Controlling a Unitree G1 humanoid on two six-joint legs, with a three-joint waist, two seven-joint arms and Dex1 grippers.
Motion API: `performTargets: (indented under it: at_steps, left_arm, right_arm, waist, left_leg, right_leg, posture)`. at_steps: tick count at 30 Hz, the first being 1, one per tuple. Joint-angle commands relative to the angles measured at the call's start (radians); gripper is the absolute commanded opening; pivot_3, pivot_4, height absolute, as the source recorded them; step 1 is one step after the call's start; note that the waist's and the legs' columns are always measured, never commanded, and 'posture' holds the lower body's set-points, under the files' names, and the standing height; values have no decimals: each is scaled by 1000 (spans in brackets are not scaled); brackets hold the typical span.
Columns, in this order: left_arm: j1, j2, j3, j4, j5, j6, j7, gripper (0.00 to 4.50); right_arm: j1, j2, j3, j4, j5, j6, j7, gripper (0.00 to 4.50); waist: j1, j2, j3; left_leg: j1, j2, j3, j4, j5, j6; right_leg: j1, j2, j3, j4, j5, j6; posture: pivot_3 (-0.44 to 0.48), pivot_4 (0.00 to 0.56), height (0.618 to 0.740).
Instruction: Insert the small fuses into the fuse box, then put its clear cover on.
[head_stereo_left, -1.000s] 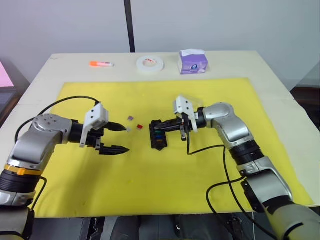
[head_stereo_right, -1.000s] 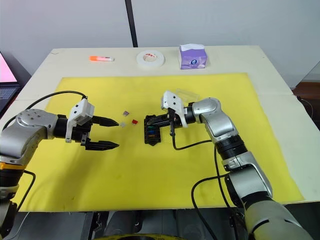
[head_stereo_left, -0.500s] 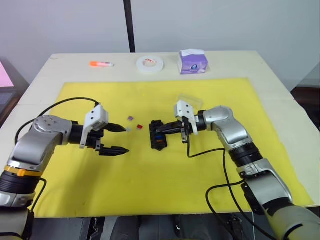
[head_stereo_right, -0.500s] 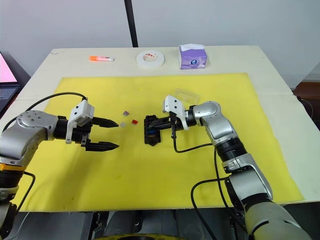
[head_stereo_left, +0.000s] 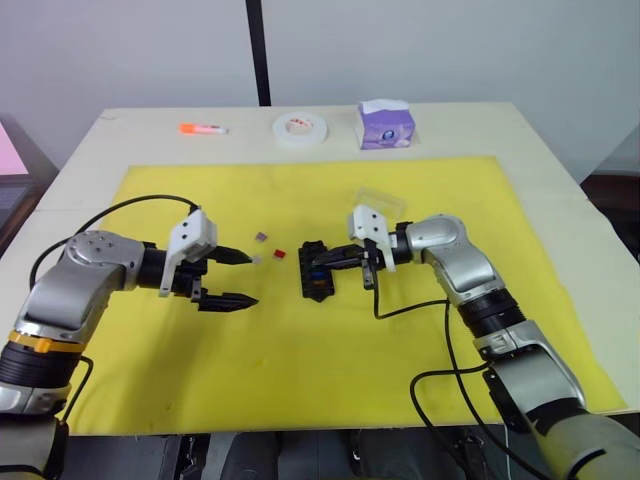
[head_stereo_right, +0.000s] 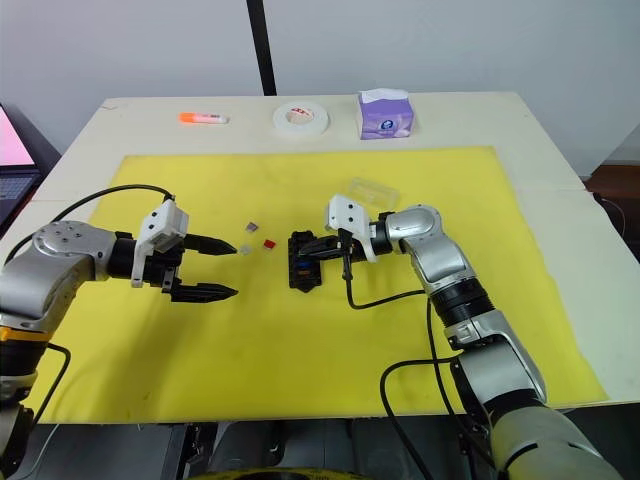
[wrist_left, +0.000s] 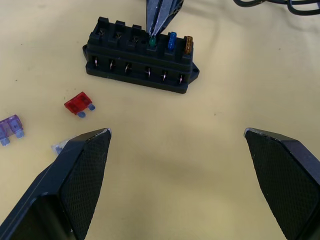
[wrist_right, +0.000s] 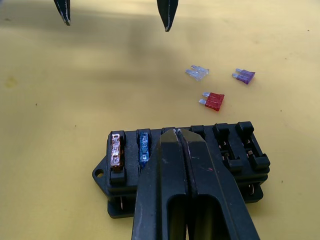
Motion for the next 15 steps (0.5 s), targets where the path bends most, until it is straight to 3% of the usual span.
performTargets:
  at_steps: [1,5,9,13,15]
  left_arm:
    - [-10,16,20,7,3,-15,-5,4500]
    - [-36,26,48,56,-7,0,-4,4500]
    - [-113,74,96,216,14,-19,-4,4500]
    - [-155,136,137,361,40,-71,-15,4500]
    - [-139,163,167,427,54,-105,-9,4500]
  right_arm:
    - [12,-10,-2,-24,8,47,10,16]
    - [-3,-16,-86,-152,131,159,24,16]
    - [-13,-68,-208,-309,239,292,-35,16]
    - [64,-221,-289,-393,274,414,-59,16]
    - [120,-302,-356,-350,257,428,-94,16]
  waist:
    - [0,0,0]
    - [1,0,0]
    - [2,0,0]
    - [5,0,0]
    - [6,0,0]
  left_leg:
    - [0,0,0,0,0,0]
    - [0,0,0,0,0,0]
    - [-3,0,0,0,0,0]
    - [-5,0,0,0,0,0]
    - [-5,0,0,-1,0,0]
  right_leg:
    - [0,0,0,0,0,0]
    - [0,0,0,0,0,0]
    - [-3,0,0,0,0,0]
    - [-4,0,0,-2,0,1]
    - [-4,-1,0,-2,0,0]
  posture:
    - [0,150,740]
    - [0,150,740]
    - [0,150,740]
    - [0,150,740]
    - [0,150,740]
